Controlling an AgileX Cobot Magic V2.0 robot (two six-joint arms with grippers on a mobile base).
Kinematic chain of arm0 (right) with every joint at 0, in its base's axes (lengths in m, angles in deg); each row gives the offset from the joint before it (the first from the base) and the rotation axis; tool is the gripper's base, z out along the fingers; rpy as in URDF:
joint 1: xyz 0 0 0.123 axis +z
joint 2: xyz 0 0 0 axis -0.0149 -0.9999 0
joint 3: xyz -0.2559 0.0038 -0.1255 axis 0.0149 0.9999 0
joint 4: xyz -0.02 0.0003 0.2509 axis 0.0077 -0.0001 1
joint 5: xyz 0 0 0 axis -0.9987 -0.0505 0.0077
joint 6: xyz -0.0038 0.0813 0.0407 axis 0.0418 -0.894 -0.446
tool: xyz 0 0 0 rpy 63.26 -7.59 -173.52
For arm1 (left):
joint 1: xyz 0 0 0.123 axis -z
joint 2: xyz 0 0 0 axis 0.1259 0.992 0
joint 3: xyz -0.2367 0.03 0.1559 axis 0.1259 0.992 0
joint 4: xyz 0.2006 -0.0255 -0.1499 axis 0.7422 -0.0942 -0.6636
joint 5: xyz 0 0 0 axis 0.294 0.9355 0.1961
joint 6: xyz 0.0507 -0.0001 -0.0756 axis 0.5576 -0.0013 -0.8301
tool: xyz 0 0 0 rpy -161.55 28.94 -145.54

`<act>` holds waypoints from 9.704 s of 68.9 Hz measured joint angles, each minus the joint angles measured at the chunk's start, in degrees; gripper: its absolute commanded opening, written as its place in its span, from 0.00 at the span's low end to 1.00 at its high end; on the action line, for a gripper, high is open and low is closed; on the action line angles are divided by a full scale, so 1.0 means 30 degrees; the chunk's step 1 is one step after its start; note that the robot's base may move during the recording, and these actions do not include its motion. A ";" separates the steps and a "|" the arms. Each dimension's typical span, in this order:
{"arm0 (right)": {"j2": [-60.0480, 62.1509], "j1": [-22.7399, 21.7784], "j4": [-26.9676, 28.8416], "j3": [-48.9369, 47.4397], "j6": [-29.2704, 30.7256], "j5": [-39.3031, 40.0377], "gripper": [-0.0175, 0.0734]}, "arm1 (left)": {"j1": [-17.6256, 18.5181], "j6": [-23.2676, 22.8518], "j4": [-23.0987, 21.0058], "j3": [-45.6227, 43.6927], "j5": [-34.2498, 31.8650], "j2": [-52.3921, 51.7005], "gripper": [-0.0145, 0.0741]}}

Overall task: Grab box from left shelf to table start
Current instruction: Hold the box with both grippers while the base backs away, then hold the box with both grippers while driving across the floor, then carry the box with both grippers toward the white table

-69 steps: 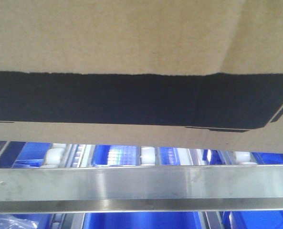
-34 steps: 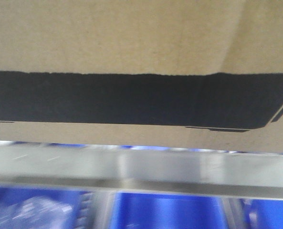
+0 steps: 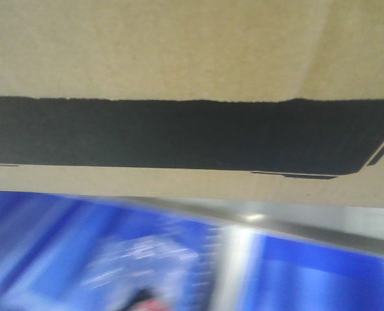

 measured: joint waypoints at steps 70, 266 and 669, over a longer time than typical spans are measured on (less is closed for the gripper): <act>0.0000 0.0000 0.0000 0.0000 0.0000 0.0000 0.25 | 0.0000 0.0000 0.0000 0.0000 0.0000 0.0000 0.05; 0.0000 0.0000 0.0000 0.0000 0.0031 0.0000 0.25 | 0.0000 0.0000 0.0000 0.0000 0.0000 -0.0043 0.05; 0.0000 0.0000 0.0000 0.0000 0.0031 0.0000 0.25 | 0.0000 0.0000 0.0000 0.0000 0.0000 -0.0077 0.05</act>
